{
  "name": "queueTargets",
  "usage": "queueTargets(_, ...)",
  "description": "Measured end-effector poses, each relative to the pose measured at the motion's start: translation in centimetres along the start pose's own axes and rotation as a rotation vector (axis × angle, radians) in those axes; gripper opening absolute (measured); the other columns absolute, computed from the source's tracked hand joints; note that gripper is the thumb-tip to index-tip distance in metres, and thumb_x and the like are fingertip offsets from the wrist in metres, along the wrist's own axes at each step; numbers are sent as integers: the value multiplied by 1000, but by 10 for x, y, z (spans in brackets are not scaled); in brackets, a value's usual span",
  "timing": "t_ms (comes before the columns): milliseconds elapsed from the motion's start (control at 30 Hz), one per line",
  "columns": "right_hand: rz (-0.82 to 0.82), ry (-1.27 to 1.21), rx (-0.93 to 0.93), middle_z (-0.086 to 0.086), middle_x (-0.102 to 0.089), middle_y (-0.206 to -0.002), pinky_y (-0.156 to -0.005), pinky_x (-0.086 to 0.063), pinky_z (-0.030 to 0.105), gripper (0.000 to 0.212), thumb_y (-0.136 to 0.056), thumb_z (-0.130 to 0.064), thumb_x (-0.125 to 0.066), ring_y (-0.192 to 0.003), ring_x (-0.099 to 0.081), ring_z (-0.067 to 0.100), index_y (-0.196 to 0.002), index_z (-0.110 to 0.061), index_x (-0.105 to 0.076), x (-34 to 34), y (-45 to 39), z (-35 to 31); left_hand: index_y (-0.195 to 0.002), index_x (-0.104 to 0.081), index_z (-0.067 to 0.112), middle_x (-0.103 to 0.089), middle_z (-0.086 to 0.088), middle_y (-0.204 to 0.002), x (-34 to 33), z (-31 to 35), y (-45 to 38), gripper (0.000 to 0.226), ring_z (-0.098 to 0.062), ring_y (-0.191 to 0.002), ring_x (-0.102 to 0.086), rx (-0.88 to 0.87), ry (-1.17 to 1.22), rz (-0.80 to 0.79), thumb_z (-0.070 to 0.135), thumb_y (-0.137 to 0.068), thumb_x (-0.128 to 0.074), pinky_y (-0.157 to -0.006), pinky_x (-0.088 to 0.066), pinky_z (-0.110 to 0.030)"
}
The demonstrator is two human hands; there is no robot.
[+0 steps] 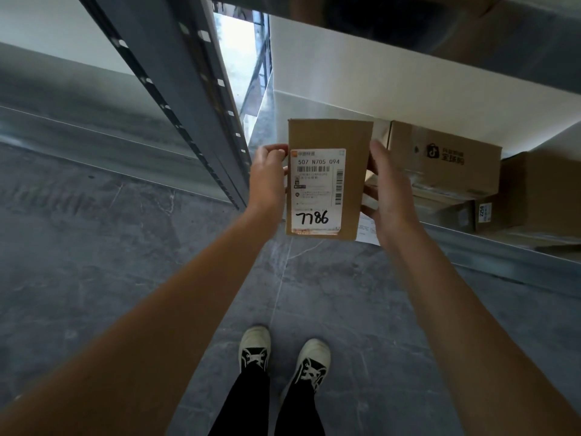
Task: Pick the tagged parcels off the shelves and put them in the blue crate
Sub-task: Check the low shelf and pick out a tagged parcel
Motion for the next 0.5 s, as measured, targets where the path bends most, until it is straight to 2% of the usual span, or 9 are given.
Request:
queueTargets(100, 22, -33, -29, -11, -70, -114, -92, -52, 44, 39, -89, -59, -51, -109, -63, 21, -114, -34, -66, 7, 2, 8, -99, -57, 24, -68, 18, -74, -1, -2, -4, 24, 6, -68, -65, -36, -15, -30, 15, -98, -35, -53, -51, -15)
queueTargets(200, 9, -89, -52, -8, -71, -111, -77, -55, 33, 37, -91, -53, -52, -99, -68, 19, -114, -28, -65, 10, 2, 18, -111, -59, 21, -68, 13, -75, -4, 0, -9, 28, 9, -59, -63, -62, -49, -49, 17, -98, -35, -50, -50, -12)
queueTargets(300, 37, -100, -34, -4, -71, -108, -80, -55, 33, 31, -93, -48, -53, -98, -68, 17, -109, -25, -67, 4, -2, 23, -125, -54, 22, -68, 12, -85, -5, 1, -15, 33, 6, -66, -66, -40, -70, -84, 23, -100, -33, -53, -54, -16)
queueTargets(400, 51, -94, -9, -5, -73, -104, -93, -53, 37, 27, -94, -44, -53, -101, -67, 16, -102, -26, -71, -9, -17, 20, -132, -52, 21, -70, -2, -104, -6, 0, -24, 38, -17, -90, -70, -5, -113, -128, 27, -101, -31, -66, -60, -31)
queueTargets(500, 13, -50, 30, 5, -72, -107, -96, -51, 47, 28, -94, -42, -54, -102, -67, 23, -99, -19, -70, -26, -31, 21, -132, -49, 19, -69, -9, -107, -7, -1, -42, 38, -26, -91, -70, -33, -180, -106, 28, -102, -28, -63, -60, -31)
Point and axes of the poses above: each hand's wrist, its own y-axis away from the middle knuckle, its own x-axis out of the back of the hand, z = x × y, the point moved 2 cm from there along -y, towards the middle knuckle
